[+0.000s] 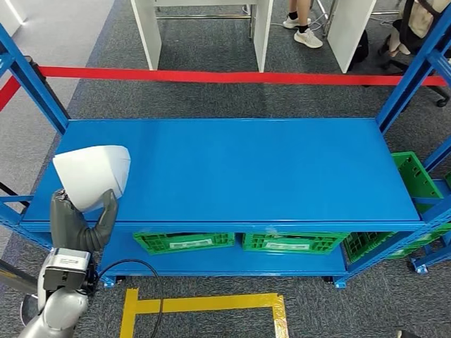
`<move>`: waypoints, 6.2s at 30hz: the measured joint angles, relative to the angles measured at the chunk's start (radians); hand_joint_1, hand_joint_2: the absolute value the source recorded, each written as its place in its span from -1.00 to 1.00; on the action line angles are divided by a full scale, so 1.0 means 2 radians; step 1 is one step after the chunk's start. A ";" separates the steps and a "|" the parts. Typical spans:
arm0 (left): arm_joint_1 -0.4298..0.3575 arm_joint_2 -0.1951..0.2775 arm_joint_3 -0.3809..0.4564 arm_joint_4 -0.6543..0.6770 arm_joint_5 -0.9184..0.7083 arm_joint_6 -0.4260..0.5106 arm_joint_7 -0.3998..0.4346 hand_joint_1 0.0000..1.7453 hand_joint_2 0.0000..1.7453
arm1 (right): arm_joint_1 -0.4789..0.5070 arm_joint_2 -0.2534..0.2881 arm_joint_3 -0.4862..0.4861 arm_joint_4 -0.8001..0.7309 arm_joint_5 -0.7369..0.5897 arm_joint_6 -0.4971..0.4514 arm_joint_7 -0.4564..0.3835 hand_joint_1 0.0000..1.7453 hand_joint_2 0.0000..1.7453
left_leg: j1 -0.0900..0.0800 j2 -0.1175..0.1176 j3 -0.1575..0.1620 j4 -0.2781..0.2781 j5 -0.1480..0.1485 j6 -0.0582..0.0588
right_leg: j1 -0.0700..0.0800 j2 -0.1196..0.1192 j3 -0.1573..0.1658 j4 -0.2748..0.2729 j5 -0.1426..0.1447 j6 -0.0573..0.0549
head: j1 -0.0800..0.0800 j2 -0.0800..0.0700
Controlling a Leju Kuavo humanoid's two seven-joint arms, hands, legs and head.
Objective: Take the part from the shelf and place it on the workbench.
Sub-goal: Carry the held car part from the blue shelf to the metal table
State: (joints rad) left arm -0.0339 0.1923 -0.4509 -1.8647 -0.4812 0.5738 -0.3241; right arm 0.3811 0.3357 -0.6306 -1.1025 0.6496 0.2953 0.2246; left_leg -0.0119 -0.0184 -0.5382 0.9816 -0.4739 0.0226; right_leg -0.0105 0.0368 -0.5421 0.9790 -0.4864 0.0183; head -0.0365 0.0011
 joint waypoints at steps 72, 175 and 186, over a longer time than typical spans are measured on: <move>0.006 -0.004 0.005 -0.001 0.000 0.002 -0.001 1.00 1.00 | -0.002 0.003 -0.002 0.001 0.000 0.000 0.000 -1.00 -1.00 | 0.008 0.014 -0.049 0.149 -0.076 -0.019 | 0.001 -0.019 -0.025 0.017 0.008 -0.015 | -0.001 0.000; 0.006 -0.005 0.008 -0.005 0.000 0.003 -0.001 1.00 1.00 | -0.006 0.007 -0.007 0.000 0.001 0.000 -0.001 -1.00 -1.00 | 0.007 0.017 0.018 -0.004 -0.012 0.000 | -0.007 -0.035 -0.032 0.081 -0.054 0.009 | 0.000 0.000; 0.007 -0.005 0.008 -0.005 0.000 0.003 -0.001 1.00 1.00 | -0.001 0.007 -0.008 0.001 0.002 0.000 0.000 -1.00 -1.00 | 0.003 -0.059 -0.012 0.018 -0.003 -0.008 | -0.005 0.026 0.003 0.022 -0.019 -0.006 | 0.002 0.000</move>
State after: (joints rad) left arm -0.0201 0.1814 -0.4345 -1.8754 -0.4803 0.5802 -0.3267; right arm 0.3792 0.3506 -0.6470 -1.1014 0.6530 0.2945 0.2239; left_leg -0.0050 -0.1356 -0.5618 1.0182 -0.4796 0.0068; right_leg -0.0198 0.0891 -0.5363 1.0238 -0.5242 0.0069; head -0.0327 0.0014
